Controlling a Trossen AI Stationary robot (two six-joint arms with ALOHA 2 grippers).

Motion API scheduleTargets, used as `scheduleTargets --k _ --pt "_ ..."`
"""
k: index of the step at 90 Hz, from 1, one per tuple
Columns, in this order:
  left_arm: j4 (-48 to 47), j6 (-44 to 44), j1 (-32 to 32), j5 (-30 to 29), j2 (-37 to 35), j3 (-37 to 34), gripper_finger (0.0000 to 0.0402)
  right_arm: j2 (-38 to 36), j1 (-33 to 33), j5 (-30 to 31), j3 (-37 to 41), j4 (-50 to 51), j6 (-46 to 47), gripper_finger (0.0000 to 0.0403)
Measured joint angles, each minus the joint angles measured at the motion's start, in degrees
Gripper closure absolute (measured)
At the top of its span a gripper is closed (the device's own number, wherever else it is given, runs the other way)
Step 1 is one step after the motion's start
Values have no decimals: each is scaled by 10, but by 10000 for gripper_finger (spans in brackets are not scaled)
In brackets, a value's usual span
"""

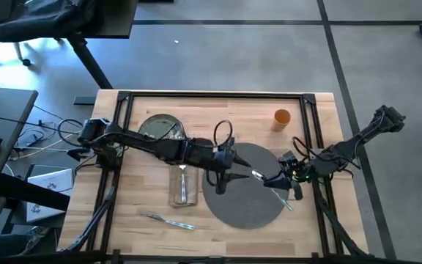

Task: Set table place
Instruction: Put the blue spoon on the gray placemat

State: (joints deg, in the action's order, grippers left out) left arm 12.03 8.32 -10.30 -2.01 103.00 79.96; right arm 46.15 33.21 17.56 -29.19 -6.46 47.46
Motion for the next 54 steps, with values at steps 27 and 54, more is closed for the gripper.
scheduleTargets --k 27,54 --pt "70 81 -13 -41 36 0 248 41 -6 -41 0 -35 15 403" --pt "77 149 -12 13 36 0 319 45 -15 -44 0 -51 21 403"
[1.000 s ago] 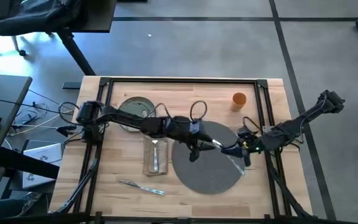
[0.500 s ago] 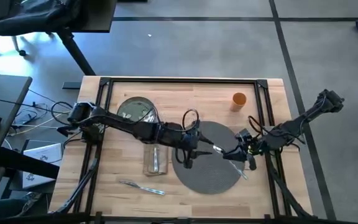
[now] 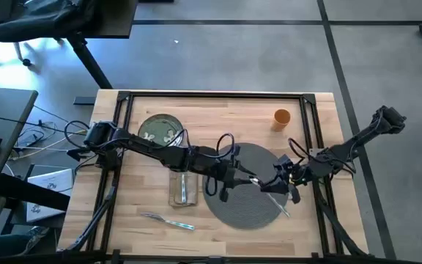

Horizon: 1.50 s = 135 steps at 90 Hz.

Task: Set table place
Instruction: Put the blue spoon on the gray placemat

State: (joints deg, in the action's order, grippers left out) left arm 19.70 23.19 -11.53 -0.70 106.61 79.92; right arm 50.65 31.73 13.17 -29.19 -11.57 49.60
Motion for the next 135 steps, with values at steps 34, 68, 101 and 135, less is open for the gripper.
scheduleTargets --k 34,68,101,135 --pt "-2 8 3 -6 0 0 396 1 -22 -20 0 2 6 399" --pt "-26 -139 4 -66 -4 1 401 -128 -51 3 -48 179 -189 259" --pt "-65 -258 20 -133 -4 0 401 -166 -44 -12 -217 659 -45 198" --pt "-114 -322 48 -119 -5 0 401 -78 45 -47 -68 551 83 202"
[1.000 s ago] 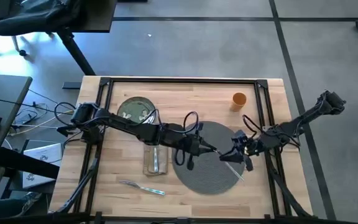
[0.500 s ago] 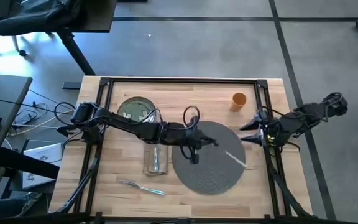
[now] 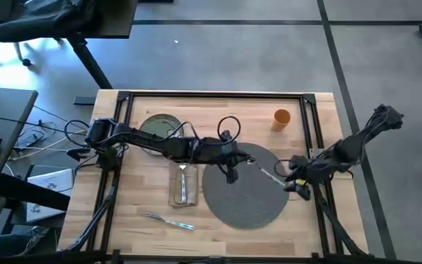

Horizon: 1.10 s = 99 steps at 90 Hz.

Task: Set table place
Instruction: Put the blue spoon on the gray placemat

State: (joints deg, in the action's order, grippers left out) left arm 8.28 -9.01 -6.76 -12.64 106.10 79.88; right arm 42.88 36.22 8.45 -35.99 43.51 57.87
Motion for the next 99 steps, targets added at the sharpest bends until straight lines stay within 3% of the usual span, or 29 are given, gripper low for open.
scheduleTargets --k 8,23,41,58,77,99 --pt "-3 -9 0 17 0 0 401 8 6 3 19 -45 -4 202" --pt "-6 -4 0 16 0 0 401 15 6 50 20 -39 -8 203" --pt "-3 1 1 16 0 0 401 41 6 49 20 -72 -28 215" --pt "-3 1 3 16 0 0 401 68 6 45 20 -85 -35 269" --pt "-3 3 3 14 0 0 401 68 6 36 20 -86 -39 381" --pt "-4 29 4 3 0 0 396 65 6 22 20 -88 -22 392"
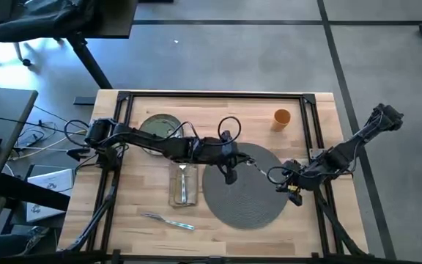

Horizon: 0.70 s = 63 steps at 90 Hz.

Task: Set table place
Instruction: Put the blue spoon on the gray placemat

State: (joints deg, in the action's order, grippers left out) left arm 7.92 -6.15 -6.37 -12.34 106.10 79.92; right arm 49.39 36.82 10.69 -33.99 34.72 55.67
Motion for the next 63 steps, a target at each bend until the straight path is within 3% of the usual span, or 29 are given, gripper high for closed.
scheduleTargets --k 24,40,51,63 --pt "-31 46 6 -22 -17 0 304 -21 8 -50 0 3 97 395" --pt "-118 37 8 -39 -44 1 262 -28 45 -52 0 24 246 395" --pt "-178 8 4 -34 -42 -8 260 -22 85 -10 20 21 375 395" --pt "-150 -17 -5 -15 -20 -51 264 -21 132 90 82 -41 513 395"
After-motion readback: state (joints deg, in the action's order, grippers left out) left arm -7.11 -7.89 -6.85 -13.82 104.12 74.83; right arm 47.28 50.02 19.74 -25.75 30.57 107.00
